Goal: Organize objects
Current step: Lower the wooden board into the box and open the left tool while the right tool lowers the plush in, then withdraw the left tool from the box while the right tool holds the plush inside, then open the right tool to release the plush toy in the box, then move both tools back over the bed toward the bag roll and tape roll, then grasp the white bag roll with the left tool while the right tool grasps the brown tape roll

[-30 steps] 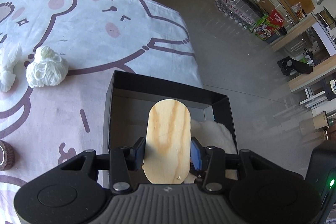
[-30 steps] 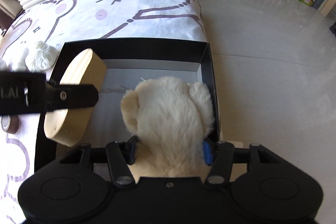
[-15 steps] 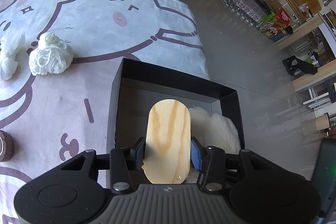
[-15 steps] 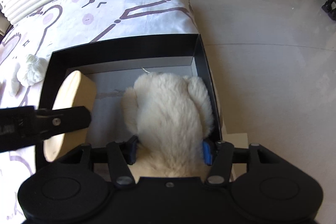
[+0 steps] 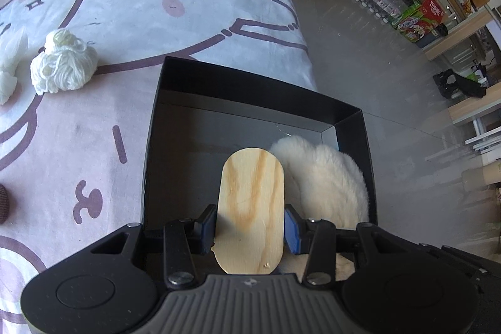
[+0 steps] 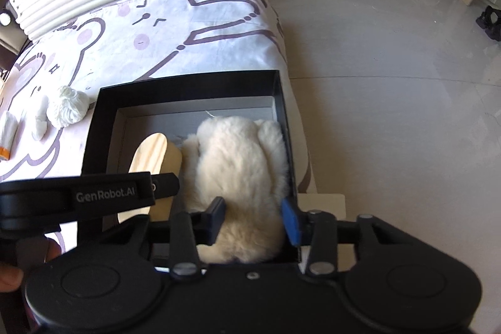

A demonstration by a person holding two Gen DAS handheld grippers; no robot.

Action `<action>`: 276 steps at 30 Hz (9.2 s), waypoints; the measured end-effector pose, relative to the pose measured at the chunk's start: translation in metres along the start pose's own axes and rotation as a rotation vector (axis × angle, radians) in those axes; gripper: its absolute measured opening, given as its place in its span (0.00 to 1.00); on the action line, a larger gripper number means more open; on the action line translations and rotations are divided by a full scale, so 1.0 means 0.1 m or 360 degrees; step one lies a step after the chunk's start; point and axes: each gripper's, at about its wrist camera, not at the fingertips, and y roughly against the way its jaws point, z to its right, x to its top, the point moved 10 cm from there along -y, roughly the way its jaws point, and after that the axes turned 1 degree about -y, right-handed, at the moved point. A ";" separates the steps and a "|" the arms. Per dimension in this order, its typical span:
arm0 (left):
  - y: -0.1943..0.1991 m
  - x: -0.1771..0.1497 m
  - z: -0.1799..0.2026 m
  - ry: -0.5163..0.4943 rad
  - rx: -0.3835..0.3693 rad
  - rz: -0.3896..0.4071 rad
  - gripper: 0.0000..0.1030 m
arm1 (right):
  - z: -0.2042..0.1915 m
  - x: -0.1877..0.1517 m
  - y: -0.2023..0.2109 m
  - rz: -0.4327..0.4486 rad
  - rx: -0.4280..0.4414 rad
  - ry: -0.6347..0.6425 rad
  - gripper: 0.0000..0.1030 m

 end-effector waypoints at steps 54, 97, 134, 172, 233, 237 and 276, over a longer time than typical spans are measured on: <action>-0.05 0.22 0.19 -0.0561 0.0210 0.0114 0.10 | 0.11 0.10 0.17 0.0136 0.0123 -0.0150 0.25; -0.13 -0.40 0.12 -0.1173 0.0187 -0.0322 0.07 | 0.19 0.05 0.17 0.0110 0.0080 -0.0249 0.25; 0.42 -0.14 0.15 -0.0654 -0.0013 -0.0026 0.51 | 0.14 -0.03 0.47 0.0206 0.0014 -0.0228 0.26; 1.47 -0.22 -0.41 -0.0548 0.0308 0.0312 1.00 | 0.29 -0.40 1.14 0.0464 -0.0303 -0.0230 1.00; 2.28 -0.04 -2.49 -0.0145 0.0592 0.0472 1.00 | -1.87 -0.02 0.93 0.0500 0.0050 0.0180 1.00; 2.33 -0.02 -2.64 -0.0085 0.0613 0.0502 1.00 | -2.02 -0.02 0.91 0.0507 0.0079 0.0216 1.00; 1.65 0.52 -3.31 0.0281 0.0643 0.0541 0.66 | -2.66 0.21 0.06 0.0399 0.0376 0.0431 1.00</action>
